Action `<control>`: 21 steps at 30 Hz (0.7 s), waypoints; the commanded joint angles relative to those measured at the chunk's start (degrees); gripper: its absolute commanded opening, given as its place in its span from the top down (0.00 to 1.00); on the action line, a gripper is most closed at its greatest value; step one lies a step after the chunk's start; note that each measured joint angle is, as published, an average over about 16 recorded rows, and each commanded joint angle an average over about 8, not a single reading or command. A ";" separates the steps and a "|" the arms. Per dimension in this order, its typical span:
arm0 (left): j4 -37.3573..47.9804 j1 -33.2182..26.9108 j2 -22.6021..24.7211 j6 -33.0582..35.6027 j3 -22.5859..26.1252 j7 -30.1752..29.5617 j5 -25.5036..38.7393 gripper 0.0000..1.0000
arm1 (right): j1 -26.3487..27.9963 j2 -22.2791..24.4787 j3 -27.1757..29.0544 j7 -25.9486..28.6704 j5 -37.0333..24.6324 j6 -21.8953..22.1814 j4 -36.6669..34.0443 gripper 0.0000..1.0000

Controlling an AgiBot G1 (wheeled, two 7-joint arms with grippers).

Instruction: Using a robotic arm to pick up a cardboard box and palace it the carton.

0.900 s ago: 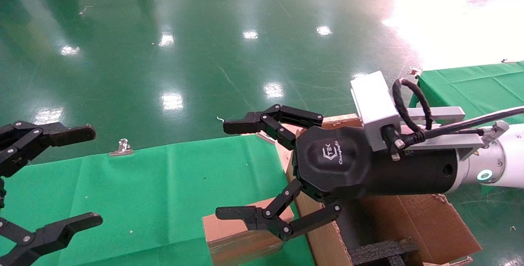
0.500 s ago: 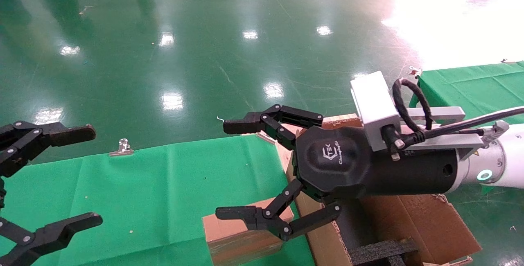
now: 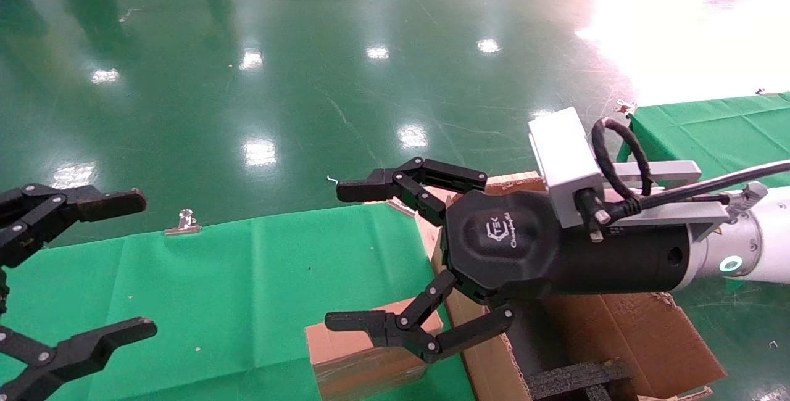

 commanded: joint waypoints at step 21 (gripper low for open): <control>0.00 0.00 0.00 0.00 0.01 0.00 0.00 1.00 | 13.78 -4.79 -13.75 -1.21 -25.29 -4.26 -1.14 0.00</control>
